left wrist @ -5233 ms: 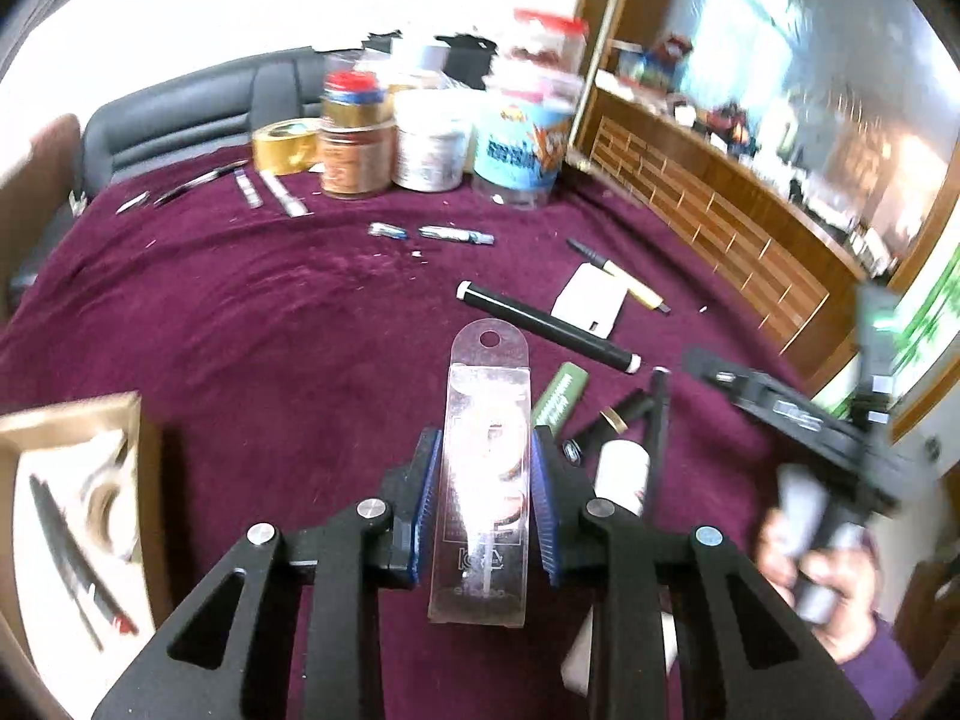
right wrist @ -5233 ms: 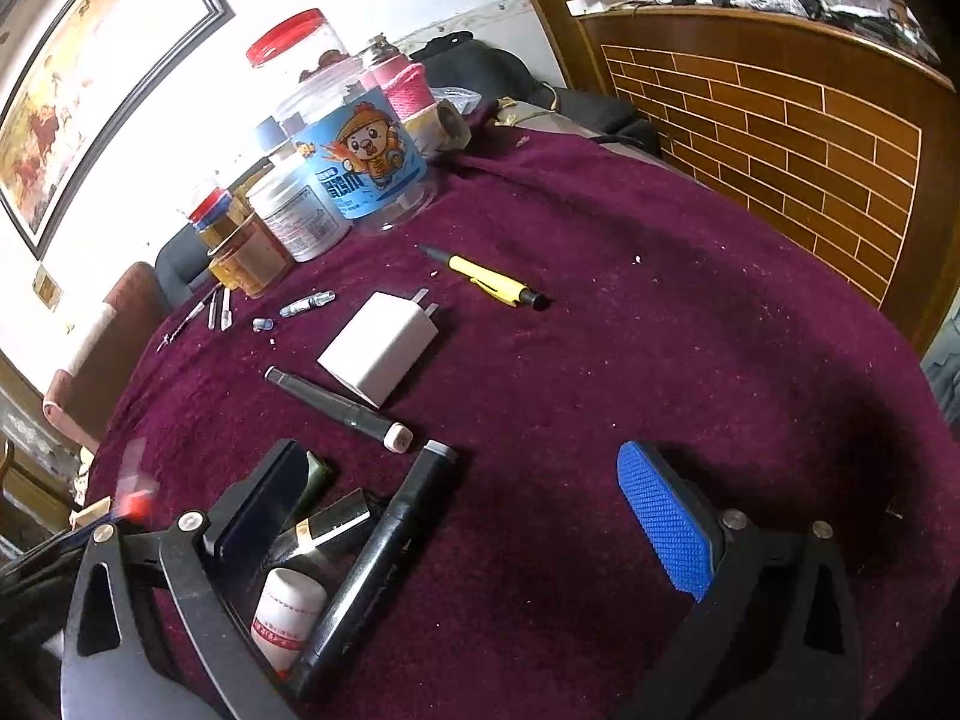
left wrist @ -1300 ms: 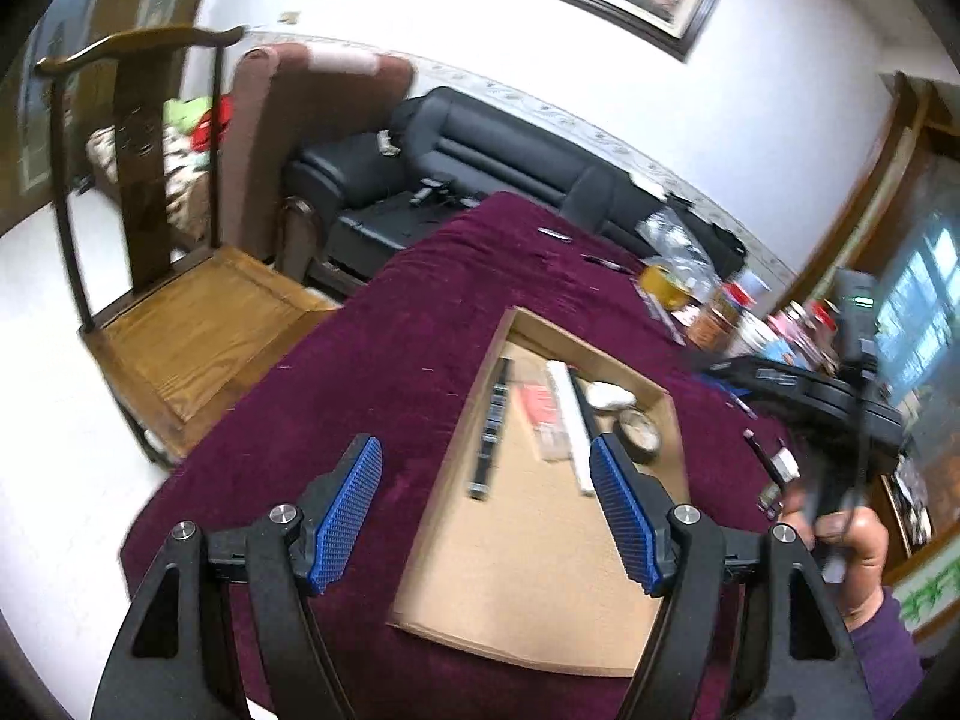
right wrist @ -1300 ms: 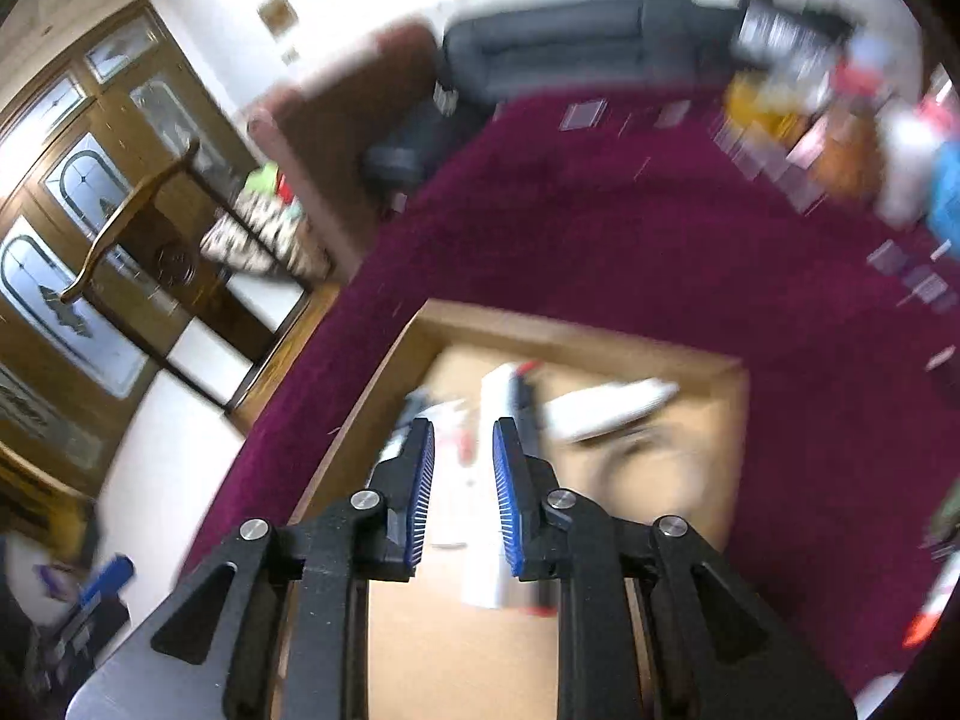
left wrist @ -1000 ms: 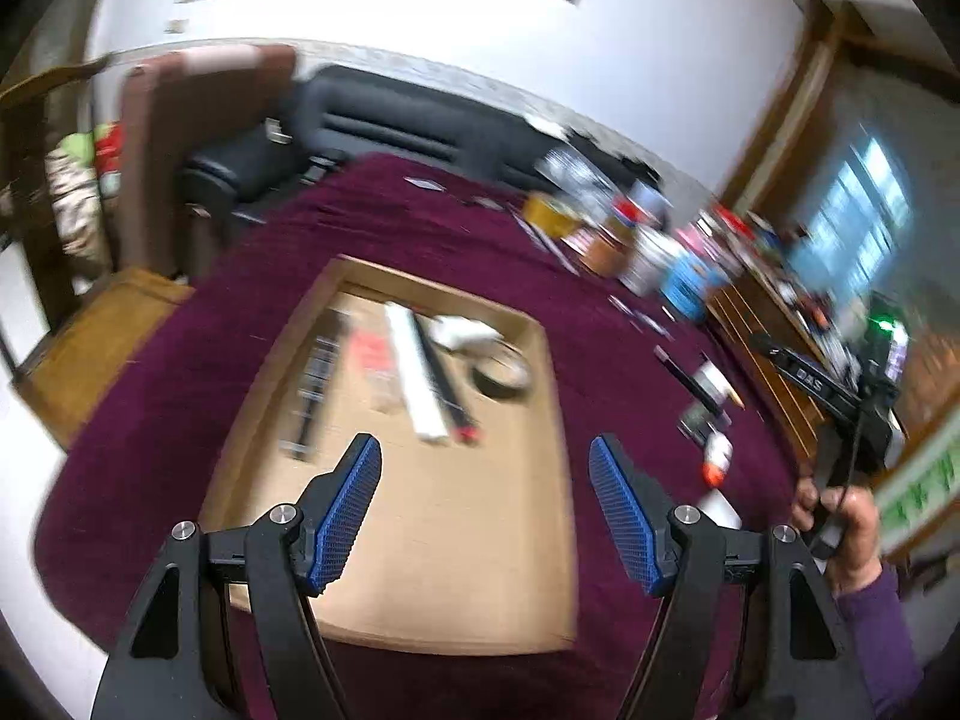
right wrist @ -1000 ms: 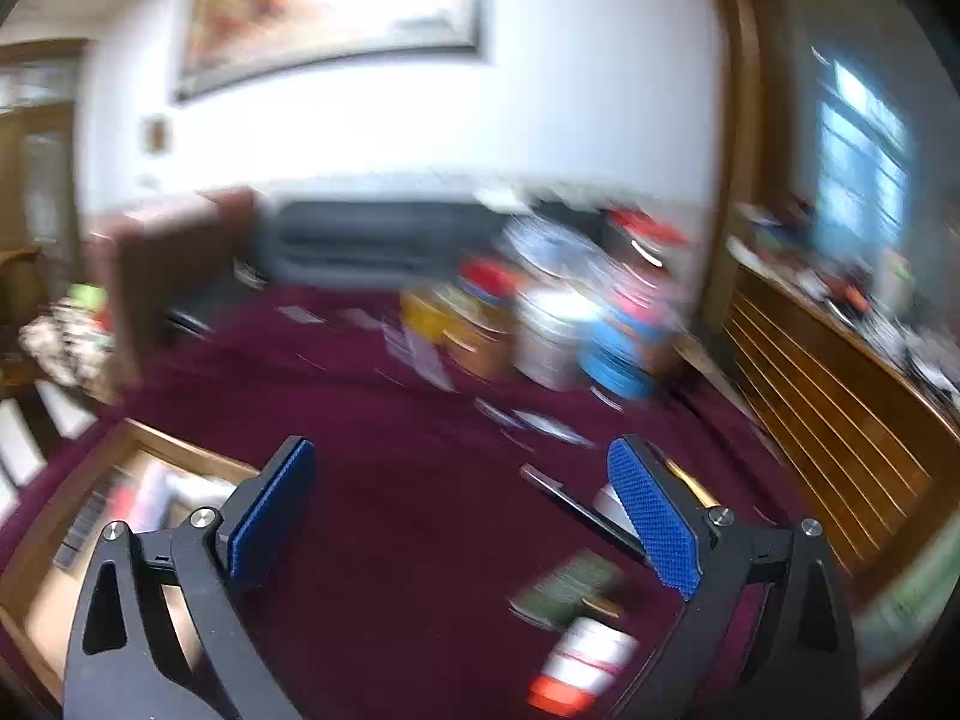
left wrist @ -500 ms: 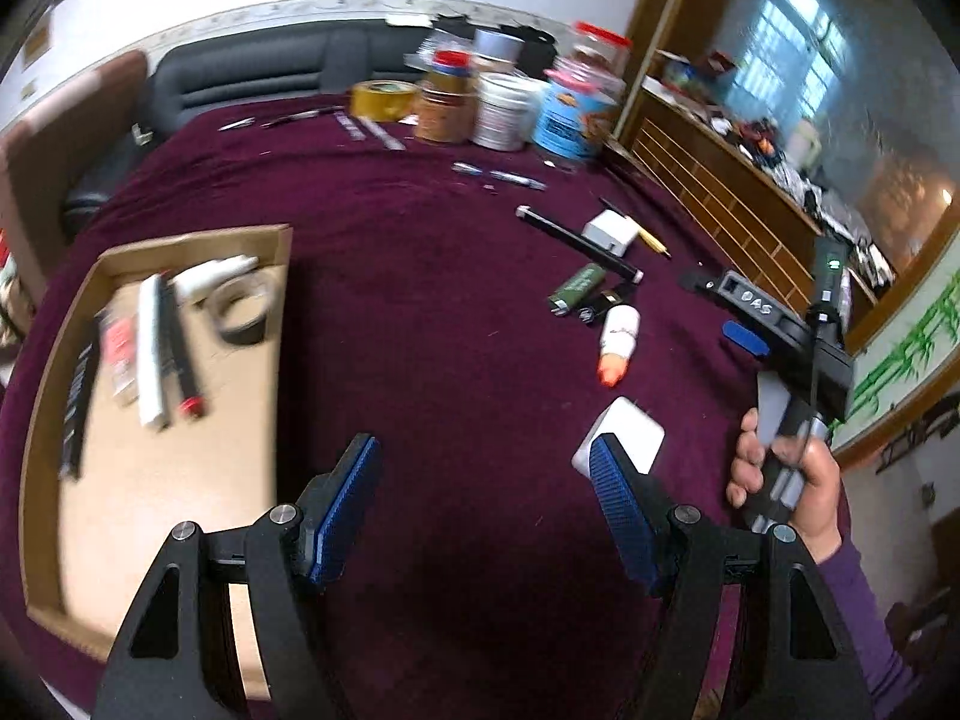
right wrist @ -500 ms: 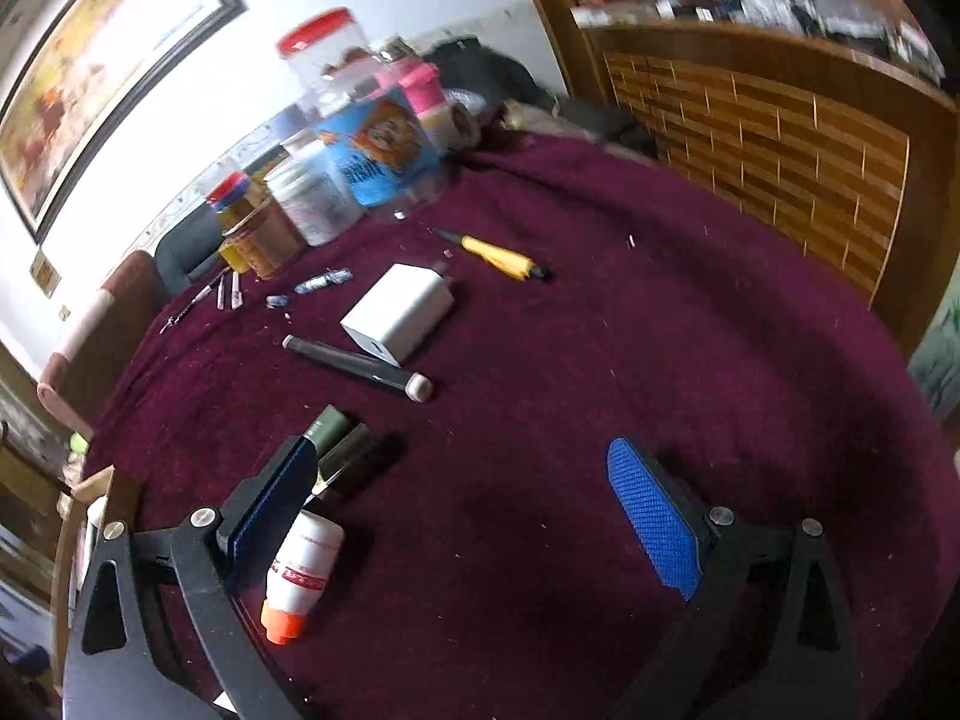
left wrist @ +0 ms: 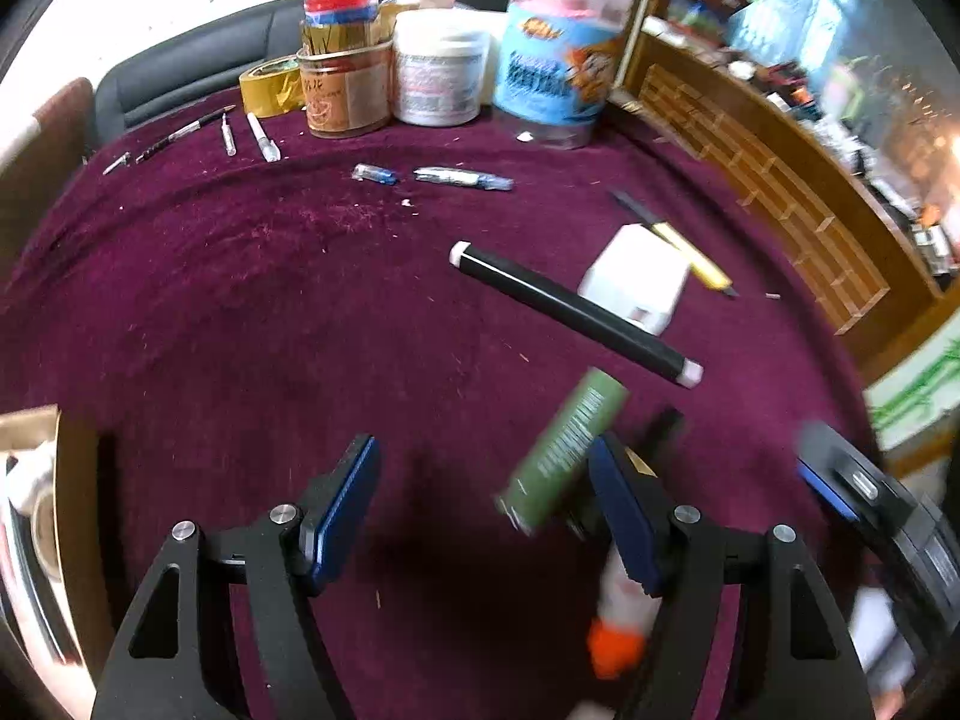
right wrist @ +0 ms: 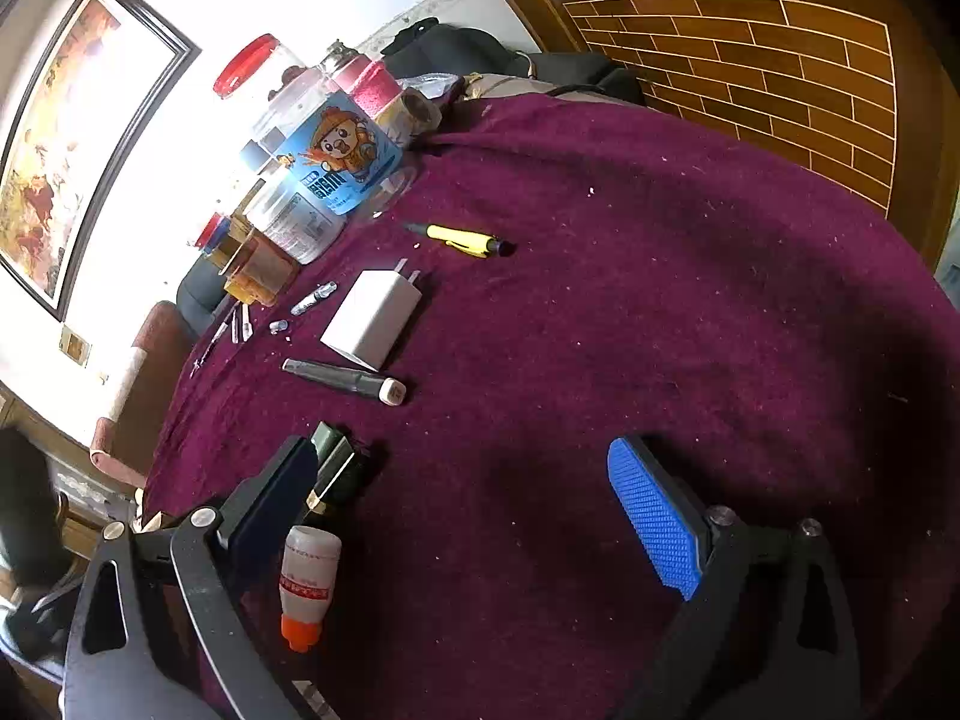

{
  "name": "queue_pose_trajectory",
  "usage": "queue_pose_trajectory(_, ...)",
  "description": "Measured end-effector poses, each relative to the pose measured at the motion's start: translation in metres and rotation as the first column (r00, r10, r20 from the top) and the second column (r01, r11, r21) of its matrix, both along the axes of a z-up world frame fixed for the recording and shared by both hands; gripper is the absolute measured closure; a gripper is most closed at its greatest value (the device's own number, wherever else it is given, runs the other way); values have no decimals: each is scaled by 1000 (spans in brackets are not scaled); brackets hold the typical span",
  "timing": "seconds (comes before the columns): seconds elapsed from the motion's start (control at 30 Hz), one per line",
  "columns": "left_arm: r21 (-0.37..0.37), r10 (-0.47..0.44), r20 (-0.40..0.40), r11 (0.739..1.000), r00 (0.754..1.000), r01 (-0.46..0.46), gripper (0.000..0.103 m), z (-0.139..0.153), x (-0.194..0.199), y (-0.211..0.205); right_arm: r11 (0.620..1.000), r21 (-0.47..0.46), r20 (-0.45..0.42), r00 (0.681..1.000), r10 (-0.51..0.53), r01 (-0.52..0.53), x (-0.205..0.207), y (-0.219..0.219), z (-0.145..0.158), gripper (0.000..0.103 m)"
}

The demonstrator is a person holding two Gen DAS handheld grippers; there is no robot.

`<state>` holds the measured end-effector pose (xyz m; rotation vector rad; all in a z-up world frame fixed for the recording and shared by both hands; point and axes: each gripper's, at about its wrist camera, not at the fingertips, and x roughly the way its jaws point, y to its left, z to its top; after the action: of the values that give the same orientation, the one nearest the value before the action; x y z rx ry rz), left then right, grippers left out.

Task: Organize rigid objects
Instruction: 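Grasp the green tube with the left tool while the right tool reaches the black gold-banded tube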

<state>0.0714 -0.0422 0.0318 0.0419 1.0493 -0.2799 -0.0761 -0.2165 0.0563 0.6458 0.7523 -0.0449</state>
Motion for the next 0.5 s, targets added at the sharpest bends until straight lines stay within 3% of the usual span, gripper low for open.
queue_pose_trajectory(0.07,18,-8,-21,1000,1000,8,37,-11,5,-5,1000,-2,-6,1000,13,-13,3,3,-1,5)
queue_pose_trajectory(0.13,-19,-72,-39,997,997,71,44,-17,2,-14,1000,-17,-10,1000,22,-22,5,6,-1,5)
queue_pose_trajectory(0.2,62,-158,-15,985,987,159,55,-19,-12,-29,999,-22,-14,999,33,-34,6,10,-2,5)
queue_pose_trajectory(0.3,104,-220,-4,970,976,219,55,-20,-23,-40,999,-28,-16,999,40,-41,5,12,-2,5)
queue_pose_trajectory(0.43,90,-206,4,975,978,205,56,-20,-16,-44,999,-27,-16,999,43,-43,6,13,-2,5)
queue_pose_trajectory(0.47,94,-204,9,975,979,202,62,-20,-16,-45,999,-28,-16,999,43,-43,6,13,-2,5)
queue_pose_trajectory(0.5,101,-203,20,974,979,200,80,-19,-17,-46,999,-30,-16,999,44,-44,6,13,-3,5)
